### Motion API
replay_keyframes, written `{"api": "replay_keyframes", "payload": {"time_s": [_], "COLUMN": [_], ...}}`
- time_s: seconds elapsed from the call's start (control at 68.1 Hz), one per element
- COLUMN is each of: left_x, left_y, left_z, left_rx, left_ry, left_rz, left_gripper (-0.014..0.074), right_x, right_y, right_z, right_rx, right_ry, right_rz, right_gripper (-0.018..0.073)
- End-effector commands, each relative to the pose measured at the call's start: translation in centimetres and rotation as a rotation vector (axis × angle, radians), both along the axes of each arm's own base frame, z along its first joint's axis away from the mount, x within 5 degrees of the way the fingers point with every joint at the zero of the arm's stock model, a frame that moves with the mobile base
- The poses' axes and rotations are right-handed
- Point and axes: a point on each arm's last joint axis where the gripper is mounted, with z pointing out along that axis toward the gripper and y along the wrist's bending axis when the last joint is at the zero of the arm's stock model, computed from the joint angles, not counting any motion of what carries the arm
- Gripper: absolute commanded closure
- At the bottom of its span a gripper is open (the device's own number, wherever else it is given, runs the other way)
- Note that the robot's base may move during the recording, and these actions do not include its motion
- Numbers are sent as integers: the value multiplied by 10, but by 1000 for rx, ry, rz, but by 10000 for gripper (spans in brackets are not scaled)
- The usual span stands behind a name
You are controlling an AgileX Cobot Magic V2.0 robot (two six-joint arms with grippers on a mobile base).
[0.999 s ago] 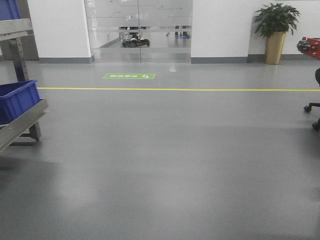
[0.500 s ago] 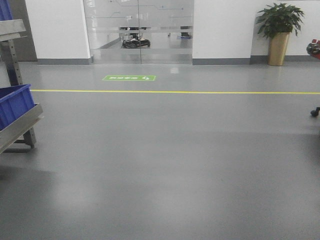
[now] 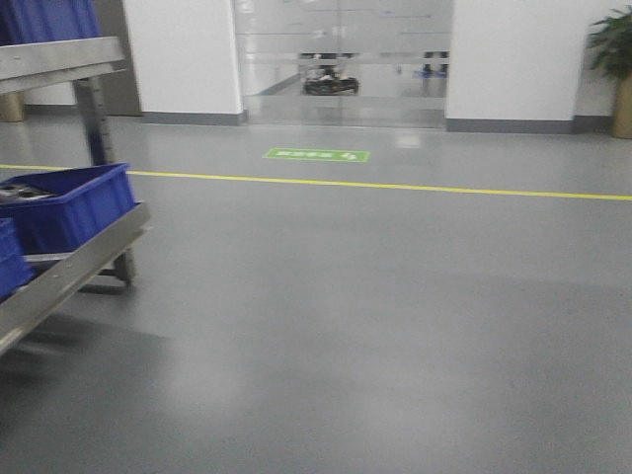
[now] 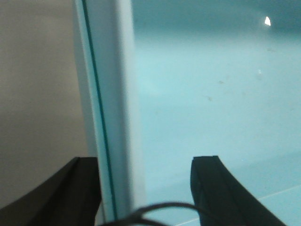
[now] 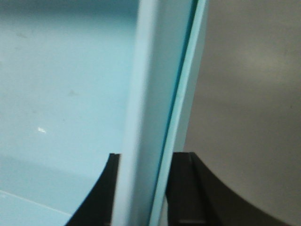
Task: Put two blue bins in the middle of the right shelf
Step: 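Drive the base across the floor carrying the light-blue bin, then turn the base and approach the shelf holding the red-bag bin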
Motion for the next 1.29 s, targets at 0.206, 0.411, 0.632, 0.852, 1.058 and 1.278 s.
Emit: {"api": "replay_keyframes", "payload": {"time_s": [0.206,0.411,0.632,0.852,1.058,1.278], "left_x": [-10,-10,-10,-10,-10,-10], "left_y": [1,1,1,1,1,1], "left_z": [18,18,18,18,18,18], "left_rx": [-53,-53,-53,-53,-53,-53], "left_ry": [-93,-93,-93,-93,-93,-93], "left_rz": [-36,-36,-36,-36,-36,-36], "left_gripper": [708,708,708,708,708,708], "right_x": [0,0,0,0,0,0], "right_y": [-1,-1,-1,-1,-1,-1], "right_z": [12,12,12,12,12,12], "right_rx": [26,26,26,26,26,26], "right_ry": [-97,-97,-97,-97,-97,-97], "right_rz": [-6,-6,-6,-6,-6,-6], "right_gripper": [713,713,713,713,713,713]}}
